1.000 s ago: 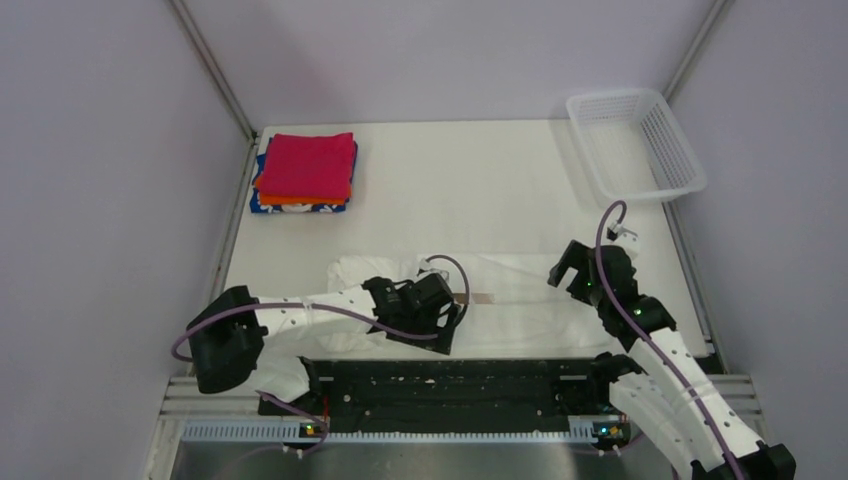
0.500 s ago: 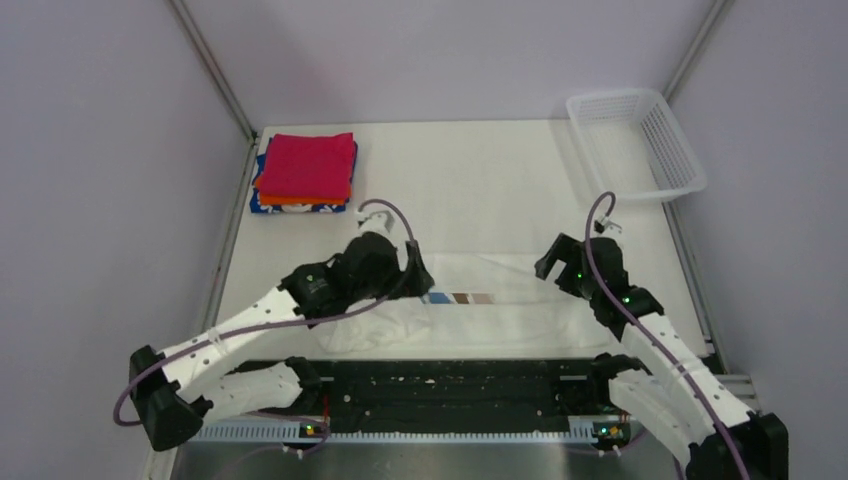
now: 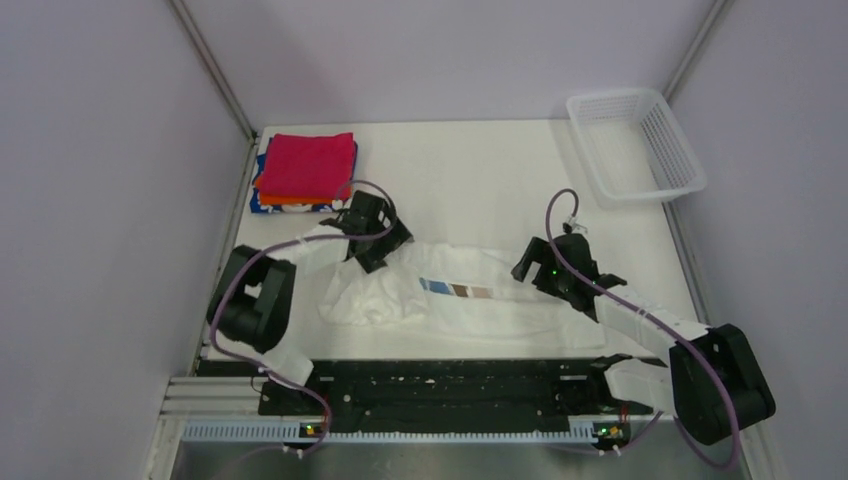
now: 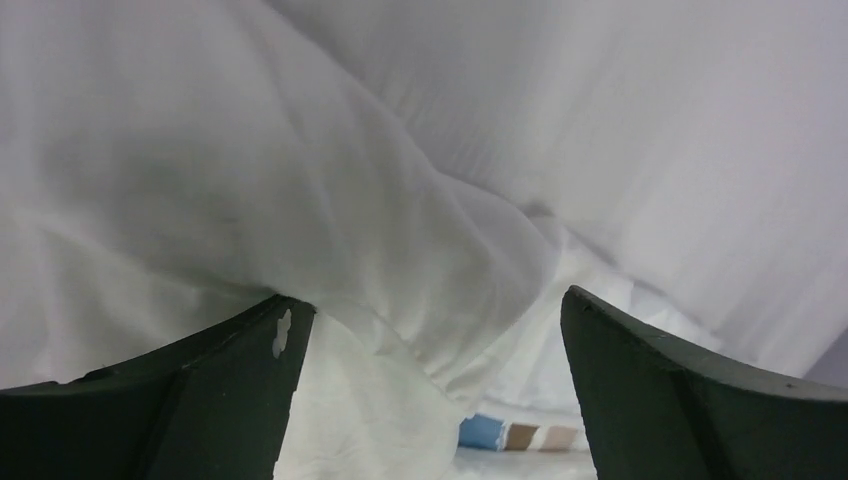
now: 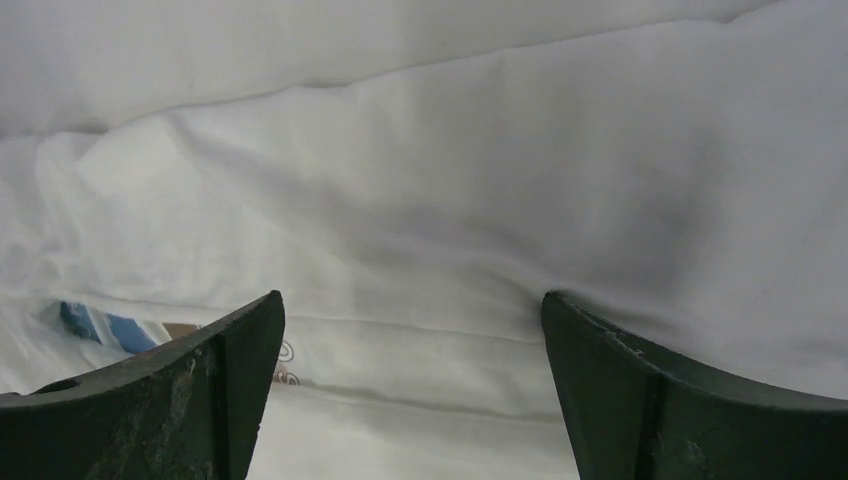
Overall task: Fold and stack the t-shirts
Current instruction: Rotate the tshirt 90 degrees, then grab the bottom of the folded rectangular tshirt with both arms, then fold the folded rectangular tshirt in 1/3 of the way
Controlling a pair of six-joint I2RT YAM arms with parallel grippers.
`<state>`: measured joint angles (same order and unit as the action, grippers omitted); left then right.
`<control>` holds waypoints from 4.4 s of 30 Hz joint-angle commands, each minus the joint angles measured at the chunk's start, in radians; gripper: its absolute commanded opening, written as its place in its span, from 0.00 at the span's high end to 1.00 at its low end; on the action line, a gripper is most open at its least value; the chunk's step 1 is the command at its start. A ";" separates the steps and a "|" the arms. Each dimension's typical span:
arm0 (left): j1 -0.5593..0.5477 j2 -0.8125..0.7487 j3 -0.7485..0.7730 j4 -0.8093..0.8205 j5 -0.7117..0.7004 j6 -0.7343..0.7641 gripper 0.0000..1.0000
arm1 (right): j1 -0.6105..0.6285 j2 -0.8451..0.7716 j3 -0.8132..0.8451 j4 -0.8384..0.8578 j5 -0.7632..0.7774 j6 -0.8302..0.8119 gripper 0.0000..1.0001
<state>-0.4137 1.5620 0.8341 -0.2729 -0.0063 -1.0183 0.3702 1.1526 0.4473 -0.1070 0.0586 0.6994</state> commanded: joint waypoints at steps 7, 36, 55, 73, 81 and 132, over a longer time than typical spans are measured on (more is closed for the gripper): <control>0.062 0.760 0.956 -0.058 0.103 -0.070 0.01 | 0.113 -0.021 -0.081 0.032 -0.132 0.030 0.01; -0.018 0.922 1.563 0.298 0.283 0.031 0.01 | 0.450 -0.223 0.107 -0.159 0.129 -0.006 0.01; -0.431 -0.319 0.012 -0.129 -0.033 0.148 0.02 | 0.384 -0.370 -0.026 -0.410 0.052 0.089 0.10; -0.519 -0.181 -0.163 -0.110 0.127 0.010 0.58 | 0.382 -0.293 -0.075 -0.343 0.024 0.109 0.48; -0.522 -0.122 -0.159 -0.092 0.170 0.011 0.85 | 0.380 -0.258 -0.083 -0.334 0.015 0.127 0.67; -0.050 0.079 0.348 -0.139 0.246 0.217 1.00 | 0.062 0.191 0.357 0.172 -0.133 0.064 1.00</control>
<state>-0.5297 1.5661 1.0710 -0.4065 0.2092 -0.8536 0.4831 1.2587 0.7063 -0.0700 -0.0551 0.7975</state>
